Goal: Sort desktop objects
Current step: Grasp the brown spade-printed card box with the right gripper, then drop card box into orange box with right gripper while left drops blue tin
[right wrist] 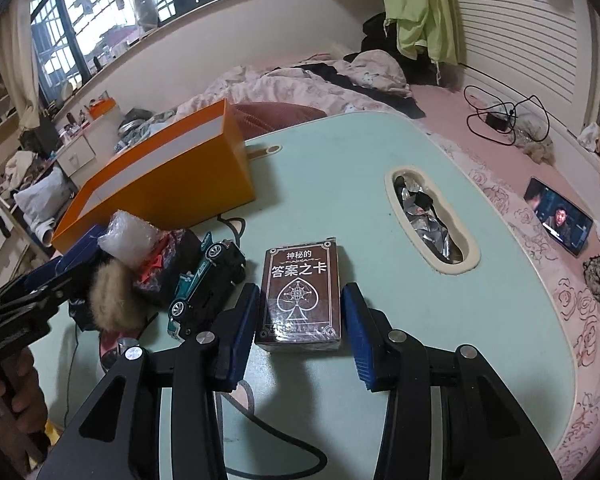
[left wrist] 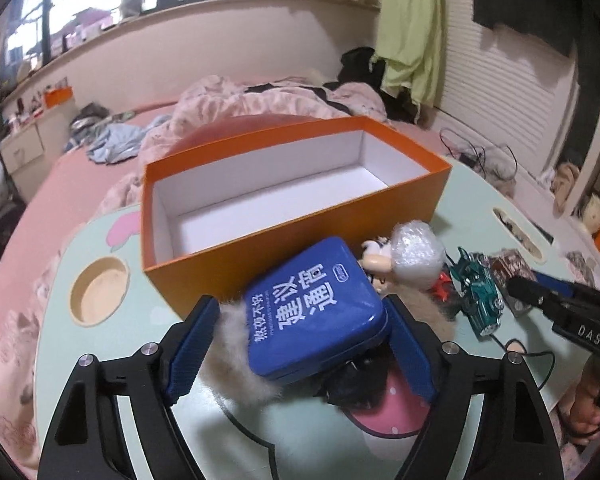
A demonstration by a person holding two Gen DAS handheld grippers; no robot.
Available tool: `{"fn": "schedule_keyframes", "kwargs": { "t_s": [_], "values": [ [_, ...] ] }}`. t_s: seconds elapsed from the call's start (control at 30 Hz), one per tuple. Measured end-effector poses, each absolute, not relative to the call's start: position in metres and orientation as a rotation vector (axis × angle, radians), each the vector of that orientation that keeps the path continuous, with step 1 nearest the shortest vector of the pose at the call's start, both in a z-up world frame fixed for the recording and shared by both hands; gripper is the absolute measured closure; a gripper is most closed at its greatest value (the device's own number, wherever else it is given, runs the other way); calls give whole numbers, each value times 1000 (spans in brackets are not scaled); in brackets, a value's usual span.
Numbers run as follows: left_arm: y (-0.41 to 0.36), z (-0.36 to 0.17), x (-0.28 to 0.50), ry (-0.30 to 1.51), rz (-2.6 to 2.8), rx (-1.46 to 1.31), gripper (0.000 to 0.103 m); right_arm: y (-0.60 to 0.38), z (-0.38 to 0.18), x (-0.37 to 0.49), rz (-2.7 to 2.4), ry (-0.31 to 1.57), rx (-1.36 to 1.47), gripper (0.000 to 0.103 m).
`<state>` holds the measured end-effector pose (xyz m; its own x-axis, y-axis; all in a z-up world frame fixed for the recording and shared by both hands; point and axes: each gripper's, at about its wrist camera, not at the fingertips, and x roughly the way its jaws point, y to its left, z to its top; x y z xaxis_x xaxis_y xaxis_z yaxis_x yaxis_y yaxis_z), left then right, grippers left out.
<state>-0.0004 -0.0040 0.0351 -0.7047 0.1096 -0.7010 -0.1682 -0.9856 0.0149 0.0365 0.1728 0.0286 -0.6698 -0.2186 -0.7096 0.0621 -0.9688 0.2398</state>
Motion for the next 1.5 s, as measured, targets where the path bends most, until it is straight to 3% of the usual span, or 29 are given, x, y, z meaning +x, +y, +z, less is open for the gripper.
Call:
{"fn": "schedule_keyframes", "kwargs": {
  "t_s": [0.1, 0.27, 0.43, 0.63, 0.9, 1.03, 1.13, 1.23, 1.5],
  "values": [
    [-3, 29, -4, 175, 2776, -1169, 35, 173, 29, 36, -2720, -297, 1194, 59],
    [-25, 31, -2, -50, 2703, -1180, 60, 174, 28, 36, -2719, -301, 1193, 59],
    [-38, 36, 11, -109, 2682, -1104, 76, 175, 28, 36, -2718, -302, 1191, 59],
    [-54, 41, 17, -269, 2613, -1045, 83, 183, 28, 36, -2694, -367, 1167, 59],
    [-53, 61, 21, -219, 2649, -979, 84, 209, 33, 46, -2654, -559, 1040, 59],
    [-52, 56, 14, -218, 2655, -1005, 83, 205, 36, 44, -2661, -532, 1035, 59],
    [-55, 52, 9, -267, 2680, -1005, 74, 201, 36, 43, -2657, -513, 1041, 59],
    [-55, 49, -1, -263, 2693, -1029, 84, 202, 36, 44, -2660, -510, 1033, 59],
    [-54, 64, 9, -230, 2702, -990, 84, 205, 40, 49, -2666, -509, 1003, 59]
  ]
}}
